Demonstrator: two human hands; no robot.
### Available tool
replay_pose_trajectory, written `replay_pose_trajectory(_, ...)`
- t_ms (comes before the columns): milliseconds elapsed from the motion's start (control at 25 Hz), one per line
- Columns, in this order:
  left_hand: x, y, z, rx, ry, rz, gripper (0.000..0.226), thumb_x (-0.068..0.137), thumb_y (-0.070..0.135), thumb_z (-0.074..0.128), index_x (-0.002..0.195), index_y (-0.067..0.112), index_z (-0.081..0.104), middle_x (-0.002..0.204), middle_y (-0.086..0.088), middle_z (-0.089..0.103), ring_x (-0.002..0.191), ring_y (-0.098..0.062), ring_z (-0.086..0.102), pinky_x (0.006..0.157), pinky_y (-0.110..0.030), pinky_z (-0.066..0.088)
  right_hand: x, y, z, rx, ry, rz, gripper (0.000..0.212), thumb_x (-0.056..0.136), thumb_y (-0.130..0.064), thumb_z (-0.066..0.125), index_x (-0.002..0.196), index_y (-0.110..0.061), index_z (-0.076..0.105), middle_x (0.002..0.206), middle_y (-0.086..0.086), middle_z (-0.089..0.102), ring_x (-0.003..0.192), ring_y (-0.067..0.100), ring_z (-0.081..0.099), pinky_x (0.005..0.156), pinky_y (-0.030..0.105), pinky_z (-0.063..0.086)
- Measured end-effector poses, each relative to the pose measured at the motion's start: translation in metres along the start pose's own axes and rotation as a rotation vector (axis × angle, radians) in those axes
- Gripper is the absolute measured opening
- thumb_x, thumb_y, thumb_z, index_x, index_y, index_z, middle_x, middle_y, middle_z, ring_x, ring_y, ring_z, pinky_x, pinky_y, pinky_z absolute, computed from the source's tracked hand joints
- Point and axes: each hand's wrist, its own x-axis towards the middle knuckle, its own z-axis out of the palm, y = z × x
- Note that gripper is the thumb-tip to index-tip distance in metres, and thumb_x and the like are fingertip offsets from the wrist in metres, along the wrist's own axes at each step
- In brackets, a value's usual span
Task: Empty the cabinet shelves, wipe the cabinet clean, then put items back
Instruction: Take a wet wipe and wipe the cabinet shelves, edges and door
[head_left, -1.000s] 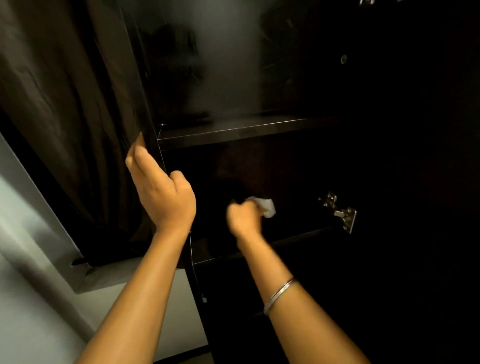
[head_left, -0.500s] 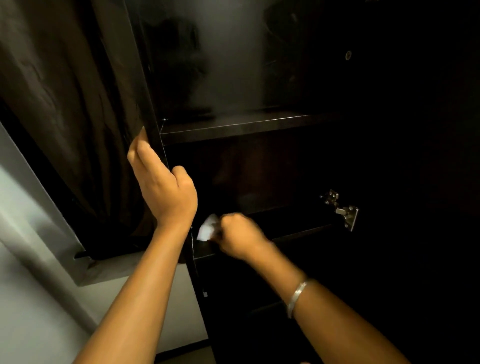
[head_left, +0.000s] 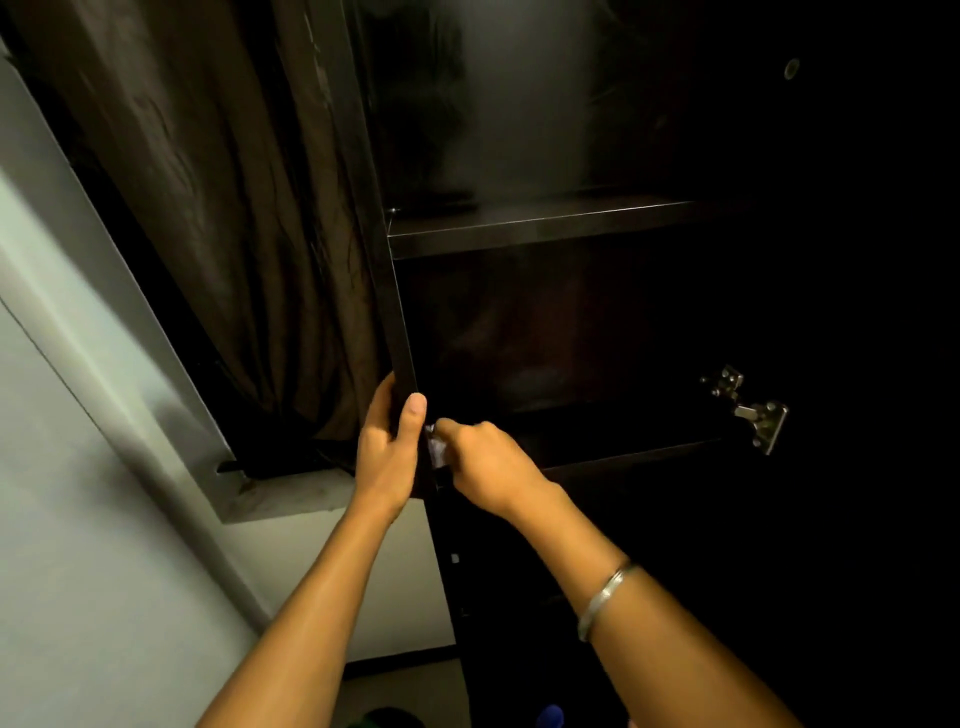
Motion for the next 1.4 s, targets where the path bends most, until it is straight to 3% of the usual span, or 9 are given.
replay_pose_trajectory(160, -0.002, -0.005, 0.003, 0.028, 0.005, -0.010, 0.088, 0.078, 0.080, 0.043, 0.142, 0.019, 0.049, 0.130, -0.001, 0.063, 0.123, -0.015, 0.057, 0.105, -0.036, 0.046, -0.008, 0.001, -0.006, 0.035, 0.007, -0.091, 0.027, 0.088, -0.021, 0.051, 0.114, -0.019, 0.058, 0.109, 0.009, 0.067, 0.101, 0.032, 0.062, 0.086, 0.040, 0.050)
replay_pose_trajectory(360, -0.009, 0.000, 0.005, 0.016, 0.023, -0.036, 0.073, 0.083, 0.078, 0.040, 0.141, 0.035, 0.044, 0.119, 0.032, 0.052, 0.110, 0.019, 0.048, 0.087, -0.004, 0.035, -0.072, 0.052, -0.034, 0.056, 0.081, -0.150, 0.016, 0.091, -0.016, 0.056, 0.102, -0.023, 0.065, 0.099, -0.002, 0.072, 0.092, 0.019, 0.066, 0.079, 0.032, 0.053)
replay_pose_trajectory(520, -0.011, 0.000, 0.007, 0.040, 0.022, -0.032, 0.071, 0.090, 0.074, 0.038, 0.144, 0.029, 0.043, 0.122, 0.025, 0.052, 0.116, 0.003, 0.046, 0.088, -0.007, 0.034, -0.069, 0.089, -0.032, -0.289, 0.354, 0.316, 0.036, 0.095, -0.025, 0.034, 0.104, -0.015, 0.067, 0.107, 0.006, 0.068, 0.104, 0.030, 0.063, 0.095, 0.042, 0.048)
replay_pose_trajectory(760, -0.016, -0.001, 0.016, 0.252, 0.190, 0.066, 0.088, 0.085, 0.078, 0.025, 0.138, 0.013, 0.050, 0.136, -0.009, 0.056, 0.121, -0.027, 0.056, 0.090, -0.032, 0.043, -0.032, 0.001, 0.013, -0.155, 0.007, -0.054, 0.050, 0.095, -0.032, 0.032, 0.138, -0.014, 0.051, 0.148, 0.006, 0.047, 0.143, 0.025, 0.033, 0.117, 0.044, 0.023)
replay_pose_trajectory(880, -0.015, 0.002, 0.008, 0.451, 0.194, 0.178, 0.074, 0.091, 0.072, 0.032, 0.139, 0.017, 0.046, 0.139, -0.005, 0.049, 0.115, -0.027, 0.058, 0.088, -0.045, 0.054, -0.061, 0.078, -0.027, -0.458, 0.197, 0.234, 0.053, 0.089, -0.035, 0.026, 0.120, -0.024, 0.067, 0.135, 0.005, 0.060, 0.131, 0.031, 0.046, 0.110, 0.046, 0.032)
replay_pose_trajectory(1000, -0.011, -0.004, 0.009, 0.547, 0.146, 0.151, 0.066, 0.092, 0.062, 0.043, 0.142, 0.020, 0.043, 0.139, -0.005, 0.050, 0.116, -0.028, 0.059, 0.091, -0.049, 0.055, -0.074, 0.108, -0.061, -0.570, 0.104, 0.676, 0.044, 0.099, -0.032, 0.032, 0.115, -0.013, 0.069, 0.128, 0.015, 0.060, 0.123, 0.038, 0.049, 0.103, 0.043, 0.040)
replay_pose_trajectory(1120, -0.011, -0.009, 0.016, 0.362, 0.118, 0.086, 0.067, 0.092, 0.060, 0.046, 0.145, 0.021, 0.039, 0.138, -0.005, 0.053, 0.122, -0.025, 0.056, 0.098, -0.045, 0.051, -0.061, 0.050, -0.026, -0.274, 0.244, 0.368, 0.042, 0.091, -0.030, 0.040, 0.110, -0.005, 0.069, 0.118, 0.018, 0.064, 0.110, 0.037, 0.059, 0.095, 0.040, 0.050)
replay_pose_trajectory(1240, -0.008, -0.013, 0.015, 0.388, 0.136, 0.094, 0.065, 0.091, 0.063, 0.046, 0.140, 0.022, 0.036, 0.129, -0.013, 0.059, 0.115, -0.032, 0.060, 0.095, -0.050, 0.051, -0.057, -0.015, 0.011, -0.070, -0.104, -0.039, 0.059, 0.095, -0.037, 0.042, 0.147, -0.008, 0.040, 0.155, 0.013, 0.037, 0.145, 0.028, 0.030, 0.121, 0.040, 0.018)
replay_pose_trajectory(1400, -0.010, -0.015, 0.014, 0.449, 0.154, 0.116, 0.055, 0.095, 0.058, 0.048, 0.136, 0.021, 0.041, 0.124, -0.013, 0.062, 0.110, -0.034, 0.062, 0.086, -0.046, 0.054, -0.076, 0.035, -0.019, -0.263, 0.027, 0.067, 0.062, 0.094, -0.048, 0.027, 0.145, -0.017, 0.044, 0.154, 0.004, 0.040, 0.145, 0.019, 0.032, 0.119, 0.039, 0.018)
